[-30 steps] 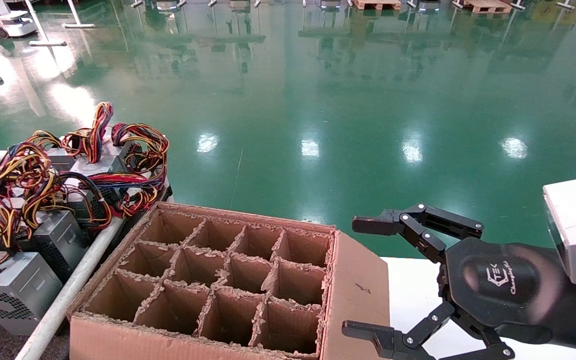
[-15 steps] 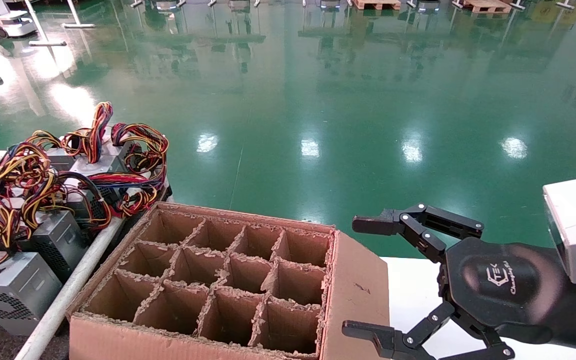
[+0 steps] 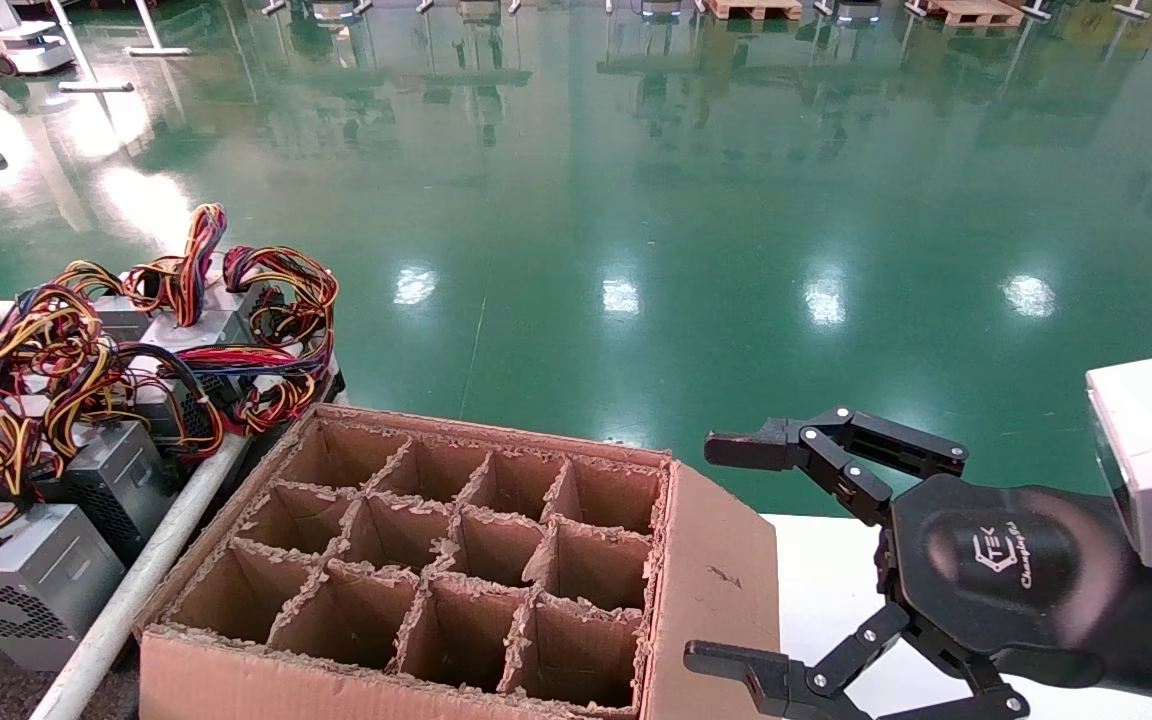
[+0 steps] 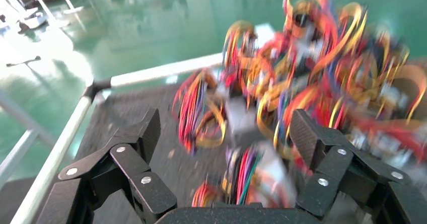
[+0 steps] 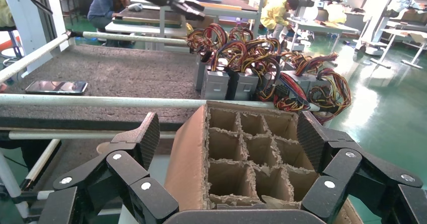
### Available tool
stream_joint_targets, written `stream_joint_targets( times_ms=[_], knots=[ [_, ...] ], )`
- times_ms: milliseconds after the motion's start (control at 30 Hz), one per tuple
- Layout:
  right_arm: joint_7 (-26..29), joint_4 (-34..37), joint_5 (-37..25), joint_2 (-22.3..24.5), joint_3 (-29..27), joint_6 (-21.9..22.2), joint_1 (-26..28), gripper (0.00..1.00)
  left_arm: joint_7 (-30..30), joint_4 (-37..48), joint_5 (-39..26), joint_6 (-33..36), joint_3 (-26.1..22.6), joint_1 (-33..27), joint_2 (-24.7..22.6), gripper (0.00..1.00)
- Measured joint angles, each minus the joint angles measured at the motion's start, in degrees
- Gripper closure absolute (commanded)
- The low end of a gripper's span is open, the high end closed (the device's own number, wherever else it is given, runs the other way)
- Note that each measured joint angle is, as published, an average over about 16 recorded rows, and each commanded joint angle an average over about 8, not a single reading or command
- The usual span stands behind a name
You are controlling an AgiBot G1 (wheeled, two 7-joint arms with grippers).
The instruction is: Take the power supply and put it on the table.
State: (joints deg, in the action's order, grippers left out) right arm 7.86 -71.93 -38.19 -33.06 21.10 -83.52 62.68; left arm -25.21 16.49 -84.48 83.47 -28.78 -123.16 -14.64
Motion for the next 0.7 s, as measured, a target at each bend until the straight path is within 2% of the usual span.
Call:
stream_joint_targets(
  times_ms=[200, 367, 700],
  knots=[
    [0.0, 0.0, 0.0, 0.0, 0.0, 0.0, 0.0, 0.0, 3.04, -2.2, 1.64, -0.89, 0.97, -2.74, -3.12, 0.0],
    [0.0, 0.0, 0.0, 0.0, 0.0, 0.0, 0.0, 0.0, 4.7, -5.12, 2.67, -3.65, 1.66, -3.86, -7.49, 0.0],
    [0.0, 0.0, 0.0, 0.0, 0.01, 0.0, 0.0, 0.0, 7.77, -10.48, 4.97, -15.34, 3.28, -2.83, -18.47, 0.0]
  ],
)
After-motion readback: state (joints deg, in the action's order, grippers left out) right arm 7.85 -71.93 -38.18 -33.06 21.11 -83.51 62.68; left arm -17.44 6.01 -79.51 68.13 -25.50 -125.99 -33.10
